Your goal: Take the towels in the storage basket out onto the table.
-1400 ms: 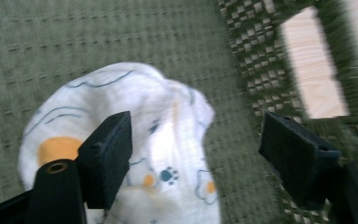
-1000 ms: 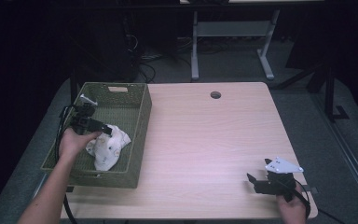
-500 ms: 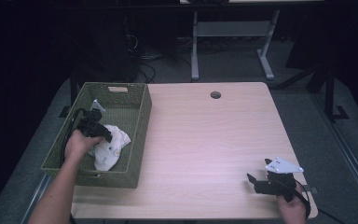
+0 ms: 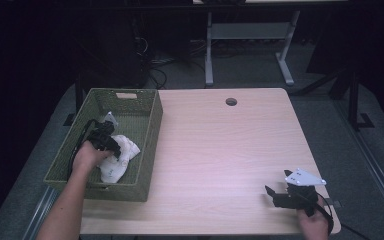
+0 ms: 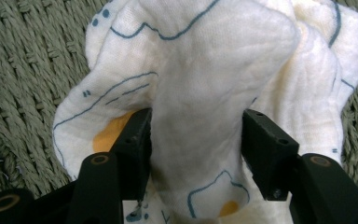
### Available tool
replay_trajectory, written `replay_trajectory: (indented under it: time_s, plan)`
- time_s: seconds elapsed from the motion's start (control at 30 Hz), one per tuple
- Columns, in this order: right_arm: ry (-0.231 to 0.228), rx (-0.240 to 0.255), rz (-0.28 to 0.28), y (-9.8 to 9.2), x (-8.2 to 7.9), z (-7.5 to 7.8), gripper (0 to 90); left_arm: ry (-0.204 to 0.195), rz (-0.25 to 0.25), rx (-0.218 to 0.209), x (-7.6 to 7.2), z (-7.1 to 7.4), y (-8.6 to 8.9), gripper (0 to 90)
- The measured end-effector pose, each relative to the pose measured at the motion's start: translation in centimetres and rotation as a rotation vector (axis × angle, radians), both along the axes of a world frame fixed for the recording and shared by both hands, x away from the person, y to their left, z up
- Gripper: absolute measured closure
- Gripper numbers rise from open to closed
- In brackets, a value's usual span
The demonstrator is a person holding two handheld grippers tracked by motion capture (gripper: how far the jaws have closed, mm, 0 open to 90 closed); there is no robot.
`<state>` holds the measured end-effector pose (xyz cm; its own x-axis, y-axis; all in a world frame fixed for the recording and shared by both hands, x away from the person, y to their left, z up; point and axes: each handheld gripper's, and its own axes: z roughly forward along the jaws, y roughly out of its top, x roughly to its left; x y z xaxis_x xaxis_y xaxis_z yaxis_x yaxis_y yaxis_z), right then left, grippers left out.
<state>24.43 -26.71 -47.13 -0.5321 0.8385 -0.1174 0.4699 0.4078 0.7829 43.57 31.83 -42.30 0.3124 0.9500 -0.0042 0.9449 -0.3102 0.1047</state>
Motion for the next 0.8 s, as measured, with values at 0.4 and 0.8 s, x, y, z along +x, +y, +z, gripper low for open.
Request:
replay_trajectory:
  time_s: [0.4, 0.8]
  plan:
    - [0.007, -0.008, 0.006, 0.33, 0.10, -0.14, 13.3, -0.010, -0.008, 0.006, -0.22, 0.13, -0.25, 62.0]
    - [0.011, -0.016, 0.006, 0.38, 0.19, -0.21, 13.3, -0.034, -0.021, -0.008, -0.51, 0.21, -0.08, 74.2]
